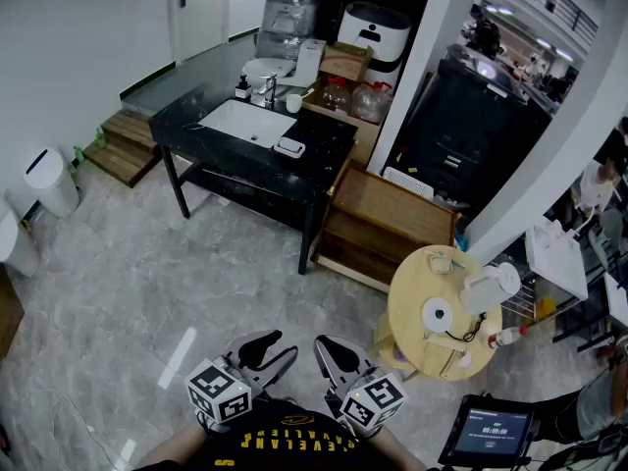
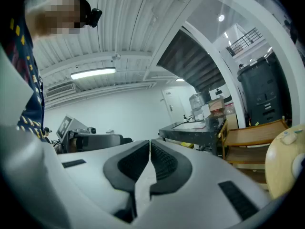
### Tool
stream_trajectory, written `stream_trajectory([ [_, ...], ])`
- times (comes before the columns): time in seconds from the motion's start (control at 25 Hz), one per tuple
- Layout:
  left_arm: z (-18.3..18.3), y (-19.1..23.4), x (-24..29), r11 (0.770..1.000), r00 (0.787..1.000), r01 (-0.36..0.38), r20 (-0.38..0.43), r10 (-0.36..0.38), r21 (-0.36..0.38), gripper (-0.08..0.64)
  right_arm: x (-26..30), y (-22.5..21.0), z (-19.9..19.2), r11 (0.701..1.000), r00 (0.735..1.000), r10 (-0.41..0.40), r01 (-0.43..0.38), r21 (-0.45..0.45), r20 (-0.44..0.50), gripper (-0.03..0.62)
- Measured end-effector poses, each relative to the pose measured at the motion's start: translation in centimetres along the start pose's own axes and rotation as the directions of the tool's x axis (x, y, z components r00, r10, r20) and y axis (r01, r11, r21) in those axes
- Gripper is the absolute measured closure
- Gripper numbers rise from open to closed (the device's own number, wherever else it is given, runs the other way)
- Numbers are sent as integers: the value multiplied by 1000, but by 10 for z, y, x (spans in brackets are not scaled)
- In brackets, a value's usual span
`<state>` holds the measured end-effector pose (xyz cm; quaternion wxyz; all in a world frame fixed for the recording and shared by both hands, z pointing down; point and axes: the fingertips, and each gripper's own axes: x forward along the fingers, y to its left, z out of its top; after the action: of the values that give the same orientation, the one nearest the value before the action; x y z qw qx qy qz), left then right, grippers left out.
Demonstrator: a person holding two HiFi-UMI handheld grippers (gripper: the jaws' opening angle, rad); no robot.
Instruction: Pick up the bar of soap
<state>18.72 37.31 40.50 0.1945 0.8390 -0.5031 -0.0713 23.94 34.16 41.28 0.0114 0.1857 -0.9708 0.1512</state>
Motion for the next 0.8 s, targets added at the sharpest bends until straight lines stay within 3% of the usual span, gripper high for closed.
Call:
stream_trajectory([
  [0.36, -23, -11, 15, 999, 996, -42, -81, 39, -33, 376, -21, -4, -38, 991, 999, 13, -8, 137, -40, 568],
  [0.8, -9, 31, 3, 993, 992, -106, -74, 102, -50, 377, 25, -12, -41, 992, 996, 43, -33, 118, -83, 568],
])
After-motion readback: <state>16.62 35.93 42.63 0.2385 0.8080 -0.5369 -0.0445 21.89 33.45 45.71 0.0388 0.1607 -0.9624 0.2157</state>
